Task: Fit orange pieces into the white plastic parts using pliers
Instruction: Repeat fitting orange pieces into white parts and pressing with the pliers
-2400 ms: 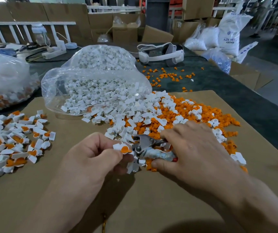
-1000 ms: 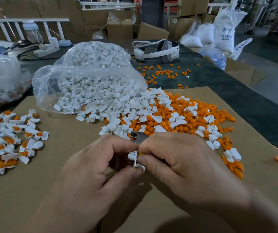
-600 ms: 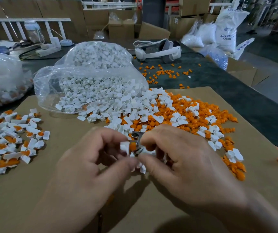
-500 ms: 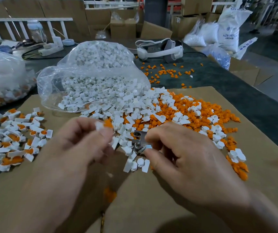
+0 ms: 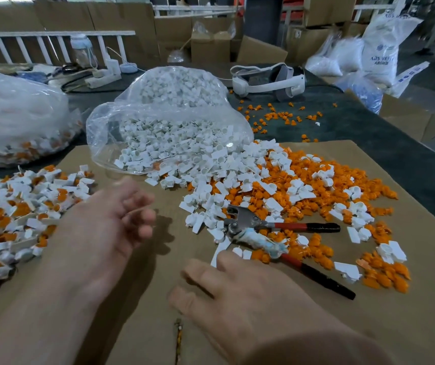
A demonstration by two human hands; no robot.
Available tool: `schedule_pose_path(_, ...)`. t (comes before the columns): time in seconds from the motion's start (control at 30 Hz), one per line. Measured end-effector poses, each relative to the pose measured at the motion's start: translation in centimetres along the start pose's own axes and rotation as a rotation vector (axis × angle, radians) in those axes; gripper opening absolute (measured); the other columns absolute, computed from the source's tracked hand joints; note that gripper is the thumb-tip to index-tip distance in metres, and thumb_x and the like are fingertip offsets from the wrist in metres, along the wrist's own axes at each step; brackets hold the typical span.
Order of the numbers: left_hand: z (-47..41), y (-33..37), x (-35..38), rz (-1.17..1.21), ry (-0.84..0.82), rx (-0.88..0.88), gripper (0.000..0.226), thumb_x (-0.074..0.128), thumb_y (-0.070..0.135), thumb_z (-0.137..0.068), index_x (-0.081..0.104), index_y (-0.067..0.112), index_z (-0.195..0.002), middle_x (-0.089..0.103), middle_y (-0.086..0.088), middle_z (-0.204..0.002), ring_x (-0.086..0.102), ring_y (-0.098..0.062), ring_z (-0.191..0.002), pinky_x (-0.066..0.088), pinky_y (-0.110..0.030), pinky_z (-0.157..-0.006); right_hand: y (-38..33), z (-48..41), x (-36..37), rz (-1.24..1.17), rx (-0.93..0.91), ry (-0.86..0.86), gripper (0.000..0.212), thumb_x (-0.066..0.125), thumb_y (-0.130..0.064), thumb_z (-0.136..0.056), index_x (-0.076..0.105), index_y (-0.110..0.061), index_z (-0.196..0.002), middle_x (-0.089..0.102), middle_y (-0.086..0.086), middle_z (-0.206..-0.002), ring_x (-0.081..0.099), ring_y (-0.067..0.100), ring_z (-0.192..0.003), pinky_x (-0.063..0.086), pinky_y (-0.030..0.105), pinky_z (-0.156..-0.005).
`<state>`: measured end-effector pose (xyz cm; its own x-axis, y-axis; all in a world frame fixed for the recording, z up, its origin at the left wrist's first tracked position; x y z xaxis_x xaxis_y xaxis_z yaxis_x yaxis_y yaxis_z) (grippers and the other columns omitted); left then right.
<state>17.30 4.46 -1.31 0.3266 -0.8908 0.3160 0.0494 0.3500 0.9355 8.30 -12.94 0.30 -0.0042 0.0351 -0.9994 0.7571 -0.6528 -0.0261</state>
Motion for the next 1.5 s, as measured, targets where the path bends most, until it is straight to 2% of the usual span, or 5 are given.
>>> schedule_pose_path(0.17, 3.4, 0.4, 3.6, -1.190, -0.163, 0.535, 0.033, 0.054, 0.048, -0.088, 0.056, 0.054, -0.120, 0.061, 0.022, -0.105, 0.060, 0.004, -0.084, 0.041, -0.018, -0.069, 1.1, -0.3, -0.5, -0.256, 0.165, 0.138, 0.015, 0.037, -0.030, -0.096, 0.051, -0.026, -0.102, 0.040, -0.006, -0.094, 0.029, 0.009, -0.067, 0.023, 0.021, -0.053)
schedule_pose_path(0.37, 3.7, -1.1, 6.3, -1.486, -0.263, 0.669, 0.040, 0.057, 0.040, -0.096, 0.056, 0.041, -0.136, 0.058, 0.009, -0.127, 0.049, -0.016, -0.116, 0.036, -0.028, -0.089, 1.6, 0.4, -0.5, -0.189, 0.179, 0.019, 0.028, 0.041, -0.009, -0.098, 0.049, -0.015, -0.125, 0.045, 0.005, -0.110, 0.030, 0.018, -0.093, 0.041, 0.034, -0.073)
schedule_pose_path(0.67, 3.9, -0.4, 5.5, -1.293, -0.215, 0.608, 0.022, 0.067, 0.040, -0.084, 0.062, 0.038, -0.105, 0.056, 0.018, -0.090, 0.054, 0.000, -0.083, 0.041, -0.019, -0.067, 2.0, 0.8, -1.2, -0.318, 0.178, 0.109, 0.027, 0.042, -0.020, -0.098, 0.051, -0.024, -0.124, 0.047, -0.004, -0.113, 0.032, 0.010, -0.100, 0.033, 0.025, -0.080)
schedule_pose_path(0.93, 4.4, -4.0, 6.1, -0.066, -0.459, -0.207, 0.037, 0.060, 0.011, -0.061, 0.079, 0.009, -0.093, 0.068, -0.017, -0.073, 0.061, -0.018, -0.054, 0.049, -0.026, -0.043, 6.6, 2.4, -0.9, -1.409, 0.548, 0.418, 0.023, 0.053, -0.015, -0.096, 0.070, -0.030, -0.094, 0.068, 0.002, -0.078, 0.063, 0.015, -0.060, 0.053, 0.046, -0.061)
schedule_pose_path(1.5, 5.2, -3.4, 6.7, 0.078, -0.491, -0.225, 0.036, 0.068, 0.003, -0.056, 0.081, 0.007, -0.090, 0.076, -0.020, -0.085, 0.074, -0.021, -0.067, 0.060, -0.027, -0.058, 6.5, 1.7, -1.7, -2.145, 0.307, 0.541, 0.019, 0.065, 0.003, -0.072, 0.069, 0.003, -0.091, 0.068, 0.025, -0.093, 0.071, 0.035, -0.084, 0.058, 0.028, -0.066)
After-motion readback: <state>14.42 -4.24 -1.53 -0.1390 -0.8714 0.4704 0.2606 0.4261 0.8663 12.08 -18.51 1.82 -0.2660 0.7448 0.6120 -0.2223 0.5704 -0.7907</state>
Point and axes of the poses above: each hand's wrist, its own z-axis away from the middle knuckle, its own x-axis out of the palm, y = z × x, the point moved 7 cm from there along -z, towards the middle knuckle
